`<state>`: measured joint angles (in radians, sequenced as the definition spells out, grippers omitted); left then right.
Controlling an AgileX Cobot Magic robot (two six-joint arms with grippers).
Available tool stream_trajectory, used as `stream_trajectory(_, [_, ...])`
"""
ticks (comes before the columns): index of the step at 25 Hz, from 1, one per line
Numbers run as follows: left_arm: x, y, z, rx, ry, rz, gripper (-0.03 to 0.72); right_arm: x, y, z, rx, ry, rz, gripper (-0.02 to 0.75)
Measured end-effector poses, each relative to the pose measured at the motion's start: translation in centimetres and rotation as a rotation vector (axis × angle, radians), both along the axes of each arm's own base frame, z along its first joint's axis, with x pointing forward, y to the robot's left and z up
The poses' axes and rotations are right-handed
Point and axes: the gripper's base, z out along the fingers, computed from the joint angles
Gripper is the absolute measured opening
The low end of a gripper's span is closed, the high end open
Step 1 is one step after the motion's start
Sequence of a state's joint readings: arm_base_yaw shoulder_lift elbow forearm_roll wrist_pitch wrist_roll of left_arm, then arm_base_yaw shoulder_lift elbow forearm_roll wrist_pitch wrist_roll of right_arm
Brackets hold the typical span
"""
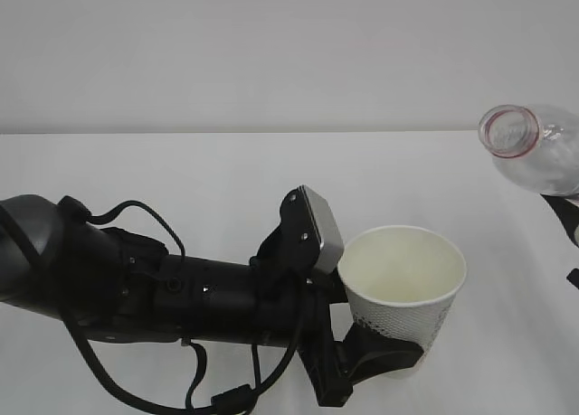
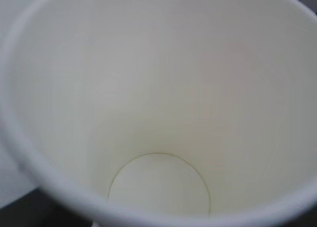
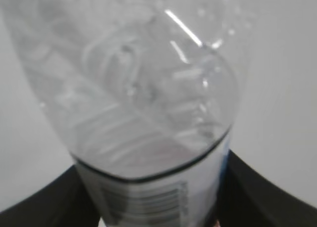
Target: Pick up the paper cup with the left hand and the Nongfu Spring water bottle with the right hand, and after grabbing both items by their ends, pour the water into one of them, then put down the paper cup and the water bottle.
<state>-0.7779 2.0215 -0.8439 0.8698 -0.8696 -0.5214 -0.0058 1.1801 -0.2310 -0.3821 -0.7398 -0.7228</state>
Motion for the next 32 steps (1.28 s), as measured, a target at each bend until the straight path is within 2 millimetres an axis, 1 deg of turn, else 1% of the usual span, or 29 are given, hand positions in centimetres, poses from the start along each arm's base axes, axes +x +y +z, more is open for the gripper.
stream_trajectory(12, [-0.31, -0.06, 0.07, -0.007, -0.013, -0.041, 0.543, 0.02, -0.05, 0.03, -0.067, -0.020, 0.005, 0.458])
stream_trajectory(32, [-0.28, 0.00, -0.09, 0.010, 0.004, -0.031, 0.542, 0.03, -0.08, 0.03, -0.140, -0.039, 0.013, 0.458])
